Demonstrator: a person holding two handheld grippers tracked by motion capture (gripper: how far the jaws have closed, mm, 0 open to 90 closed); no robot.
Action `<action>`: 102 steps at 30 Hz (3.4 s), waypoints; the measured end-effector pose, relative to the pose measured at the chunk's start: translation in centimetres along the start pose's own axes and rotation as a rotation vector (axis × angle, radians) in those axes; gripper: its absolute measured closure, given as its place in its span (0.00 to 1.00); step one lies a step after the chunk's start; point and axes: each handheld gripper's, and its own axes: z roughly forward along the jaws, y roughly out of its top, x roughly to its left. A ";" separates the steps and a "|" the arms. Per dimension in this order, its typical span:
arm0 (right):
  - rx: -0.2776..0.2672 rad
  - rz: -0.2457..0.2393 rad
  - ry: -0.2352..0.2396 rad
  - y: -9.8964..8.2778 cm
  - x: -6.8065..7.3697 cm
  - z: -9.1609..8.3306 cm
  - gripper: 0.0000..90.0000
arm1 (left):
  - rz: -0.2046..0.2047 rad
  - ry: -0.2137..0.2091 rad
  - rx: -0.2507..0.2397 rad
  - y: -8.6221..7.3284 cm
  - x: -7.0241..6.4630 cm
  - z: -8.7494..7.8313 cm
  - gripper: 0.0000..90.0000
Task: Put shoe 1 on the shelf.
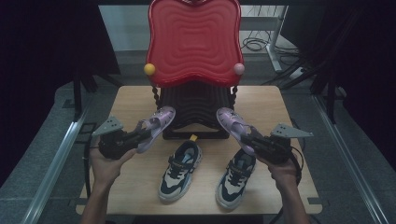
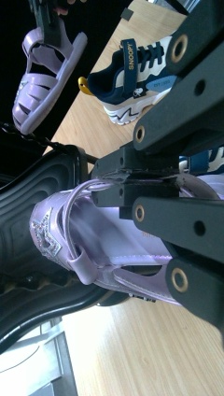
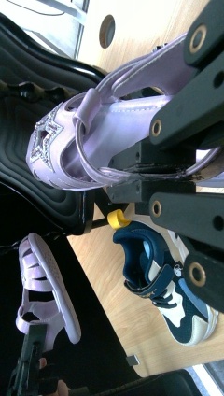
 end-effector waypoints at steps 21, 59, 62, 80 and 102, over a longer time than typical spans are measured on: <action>-0.018 0.014 0.015 0.4 0.7 2.0 0.96 | 0.006 -0.013 -0.046 0.8 -0.5 2.0 0.96; -0.058 0.064 -0.010 1.8 1.1 5.6 0.96 | 0.026 -0.003 -0.081 2.7 -0.1 5.6 0.96; -0.065 0.063 -0.015 1.8 1.0 5.9 0.96 | 0.017 -0.006 -0.080 2.8 0.1 5.9 0.96; -0.092 0.085 -0.033 2.5 1.1 7.5 0.96 | 0.019 0.014 -0.092 4.0 0.5 7.1 0.96; -0.116 0.111 -0.070 3.9 1.0 9.1 0.96 | -0.005 0.025 -0.114 4.7 1.0 9.0 0.96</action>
